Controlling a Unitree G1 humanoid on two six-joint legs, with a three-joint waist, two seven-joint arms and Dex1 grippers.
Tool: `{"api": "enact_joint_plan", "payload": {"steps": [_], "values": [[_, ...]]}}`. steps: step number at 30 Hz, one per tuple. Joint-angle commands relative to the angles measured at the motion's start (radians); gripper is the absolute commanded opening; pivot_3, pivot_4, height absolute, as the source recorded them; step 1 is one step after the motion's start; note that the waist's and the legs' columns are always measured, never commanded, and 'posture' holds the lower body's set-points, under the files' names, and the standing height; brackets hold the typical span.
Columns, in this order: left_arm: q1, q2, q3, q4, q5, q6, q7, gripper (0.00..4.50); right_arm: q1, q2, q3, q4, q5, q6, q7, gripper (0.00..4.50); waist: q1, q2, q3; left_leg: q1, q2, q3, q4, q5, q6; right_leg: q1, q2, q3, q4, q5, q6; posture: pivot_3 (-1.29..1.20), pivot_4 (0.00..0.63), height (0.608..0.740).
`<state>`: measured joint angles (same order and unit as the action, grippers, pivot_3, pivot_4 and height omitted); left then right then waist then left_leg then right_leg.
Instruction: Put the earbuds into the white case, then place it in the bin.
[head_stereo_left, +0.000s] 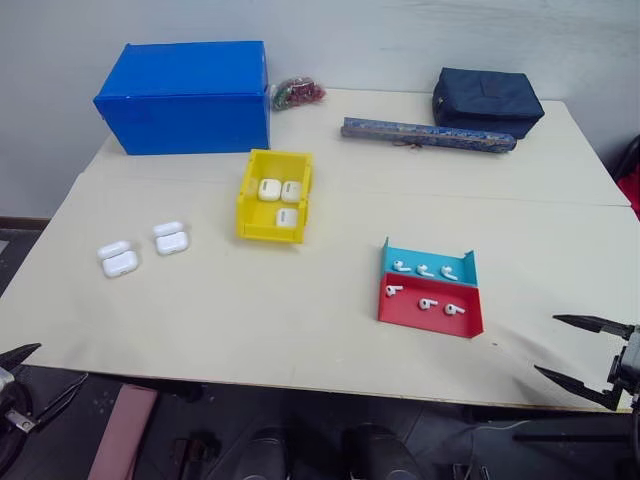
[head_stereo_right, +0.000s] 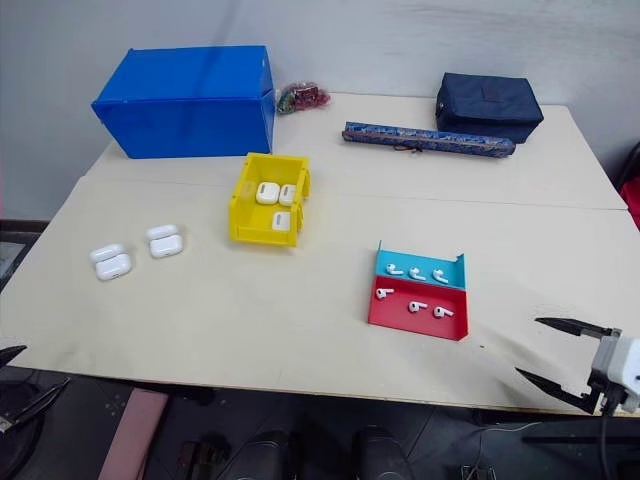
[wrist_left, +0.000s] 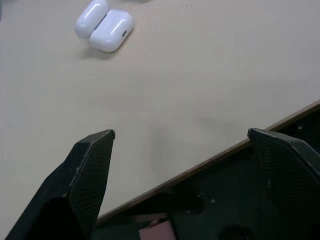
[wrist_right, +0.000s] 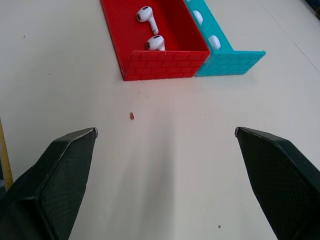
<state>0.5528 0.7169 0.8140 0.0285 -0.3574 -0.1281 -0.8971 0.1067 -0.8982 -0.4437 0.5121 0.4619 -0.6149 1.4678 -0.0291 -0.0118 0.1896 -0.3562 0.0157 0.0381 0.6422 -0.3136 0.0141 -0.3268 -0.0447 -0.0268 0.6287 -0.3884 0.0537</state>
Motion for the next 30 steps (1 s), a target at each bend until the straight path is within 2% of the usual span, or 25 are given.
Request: {"api": "enact_joint_plan", "payload": {"steps": [1,6,12,15,20,25,30], "values": [[-0.003,0.002,0.025,-0.049,-0.021,0.006,0.018,4.48,-0.017,0.013,0.008,0.001,0.015,-0.023,0.022,4.50,0.000,0.000,0.000,0.000,0.000,0.000,0.000,0.000,0.000,0.000,0.000,0.000,0.000,0.000,0.000,0.00,0.150,0.740],[-0.021,-0.011,0.056,-0.127,-0.100,0.099,0.053,4.48,-0.051,0.042,0.043,-0.055,0.042,0.026,0.005,4.50,-0.001,0.001,0.000,0.000,0.000,0.000,0.000,0.000,0.000,0.000,0.000,0.000,0.000,0.000,0.000,0.00,0.150,0.740],[-0.012,-0.052,0.125,-0.246,-0.170,0.355,0.240,4.48,-0.107,0.136,0.111,-0.323,0.102,0.201,-0.123,4.50,-0.009,0.002,0.001,0.000,0.000,0.000,0.000,0.000,0.000,0.000,0.000,0.000,0.002,0.000,0.001,0.00,0.150,0.740],[-0.003,-0.127,0.183,-0.294,-0.221,0.541,0.413,4.48,-0.149,0.191,0.143,-0.434,0.155,0.256,-0.150,4.50,-0.008,0.002,0.001,0.000,0.000,0.000,0.001,0.000,0.000,0.000,0.000,0.000,0.002,0.000,0.001,0.00,0.150,0.740],[-0.033,-0.207,0.271,-0.380,-0.315,0.864,0.685,4.48,-0.174,0.253,0.168,-0.495,0.203,0.241,-0.089,4.50,0.004,-0.001,0.001,-0.001,0.000,0.000,0.002,0.000,0.001,0.000,0.000,0.000,0.002,0.000,0.003,0.00,0.150,0.740],[-0.267,-0.195,0.346,-0.524,-0.510,1.213,1.020,4.48,-0.206,0.295,0.164,-0.451,0.213,0.208,-0.038,4.50,0.029,-0.002,0.001,-0.001,0.000,-0.002,0.006,0.000,0.001,0.002,0.000,0.000,0.004,0.000,0.003,0.00,0.150,0.740],[-0.561,-0.152,0.251,-0.638,-0.569,1.496,1.241,4.48,-0.212,0.306,0.166,-0.440,0.215,0.226,-0.029,4.50,0.025,-0.003,0.000,0.000,-0.001,-0.002,0.006,0.002,-0.001,0.002,0.000,0.000,0.006,0.000,0.003,0.00,0.150,0.740]]}}
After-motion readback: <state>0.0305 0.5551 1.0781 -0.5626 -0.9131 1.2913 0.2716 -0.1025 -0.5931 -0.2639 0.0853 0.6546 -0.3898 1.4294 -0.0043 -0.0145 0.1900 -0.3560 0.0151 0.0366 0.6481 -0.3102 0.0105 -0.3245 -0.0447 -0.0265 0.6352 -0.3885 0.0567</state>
